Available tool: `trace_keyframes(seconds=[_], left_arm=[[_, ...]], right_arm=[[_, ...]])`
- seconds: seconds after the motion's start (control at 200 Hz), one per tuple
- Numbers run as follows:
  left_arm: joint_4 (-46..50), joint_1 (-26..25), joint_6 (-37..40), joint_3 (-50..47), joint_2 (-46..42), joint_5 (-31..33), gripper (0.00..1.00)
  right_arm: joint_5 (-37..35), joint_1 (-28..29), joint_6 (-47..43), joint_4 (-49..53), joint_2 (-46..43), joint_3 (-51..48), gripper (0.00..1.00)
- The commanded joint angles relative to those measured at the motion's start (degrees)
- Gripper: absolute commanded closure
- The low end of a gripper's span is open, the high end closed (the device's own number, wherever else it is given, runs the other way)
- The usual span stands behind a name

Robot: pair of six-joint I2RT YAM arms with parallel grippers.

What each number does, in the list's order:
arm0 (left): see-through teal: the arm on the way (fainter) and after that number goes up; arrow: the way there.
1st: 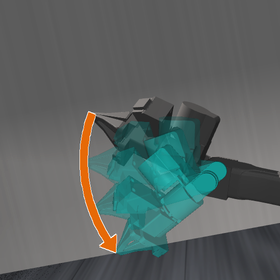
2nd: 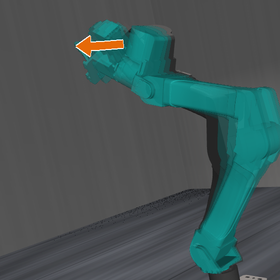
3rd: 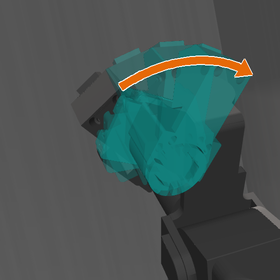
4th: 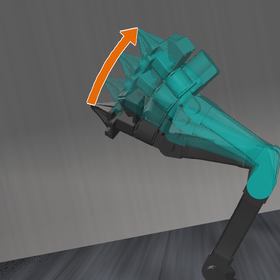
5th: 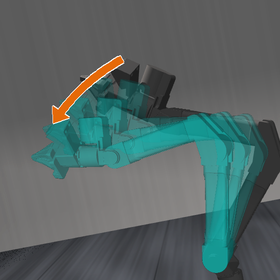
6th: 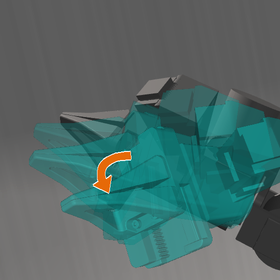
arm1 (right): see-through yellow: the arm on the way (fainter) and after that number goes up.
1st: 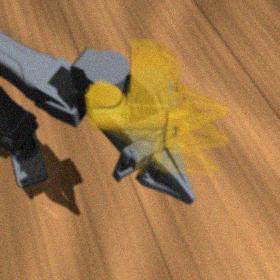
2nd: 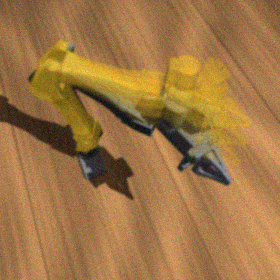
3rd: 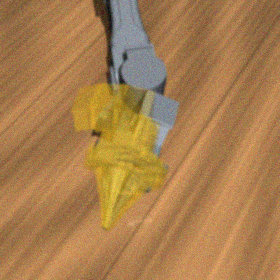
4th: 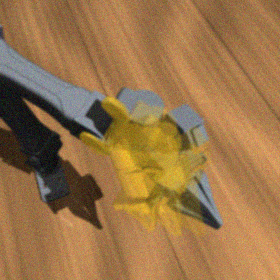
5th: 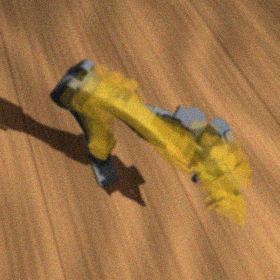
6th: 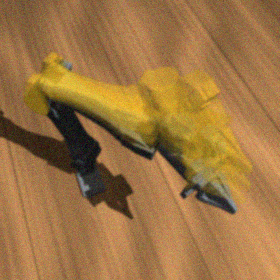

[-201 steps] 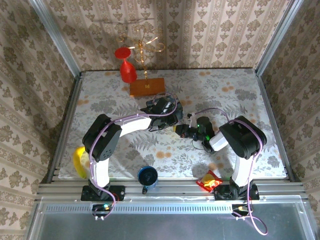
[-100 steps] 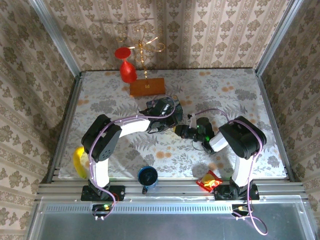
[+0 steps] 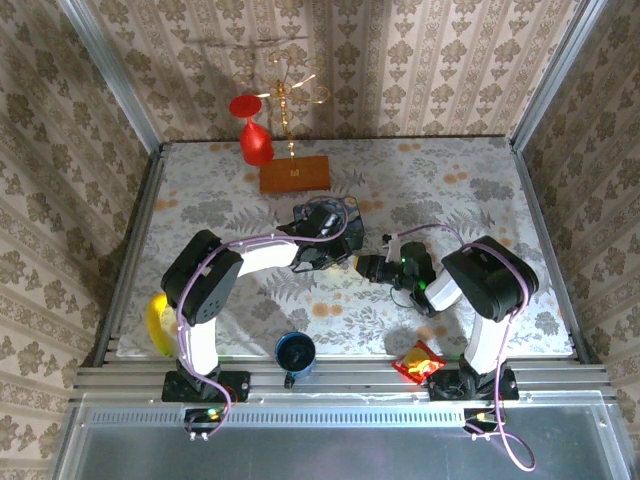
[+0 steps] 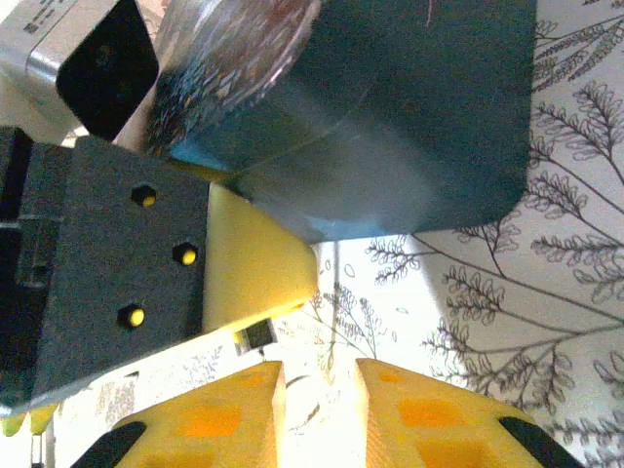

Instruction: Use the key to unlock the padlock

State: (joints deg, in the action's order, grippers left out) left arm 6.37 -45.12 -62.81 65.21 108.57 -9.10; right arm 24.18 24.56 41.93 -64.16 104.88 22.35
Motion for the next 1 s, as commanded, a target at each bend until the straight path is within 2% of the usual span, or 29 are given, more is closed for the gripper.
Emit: trace_keyframes(seconds=[0.0,0.715,0.995], left_arm=[[0.1,0.7,-1.0,-0.8,-2.8,-0.6,0.93],[-0.4,0.7,-1.0,-0.6,-2.7,-1.6,0.93],[-0.7,0.6,-1.0,-0.7,-2.8,-2.1,0.93]], right_arm=[[0.5,-0.1,-1.9,-2.2,-1.8,-1.7,0.76],[3.6,3.1,2.2,-8.5,5.7,2.0,0.76],[3.7,3.2,2.7,-8.5,6.8,2.7,0.82]])
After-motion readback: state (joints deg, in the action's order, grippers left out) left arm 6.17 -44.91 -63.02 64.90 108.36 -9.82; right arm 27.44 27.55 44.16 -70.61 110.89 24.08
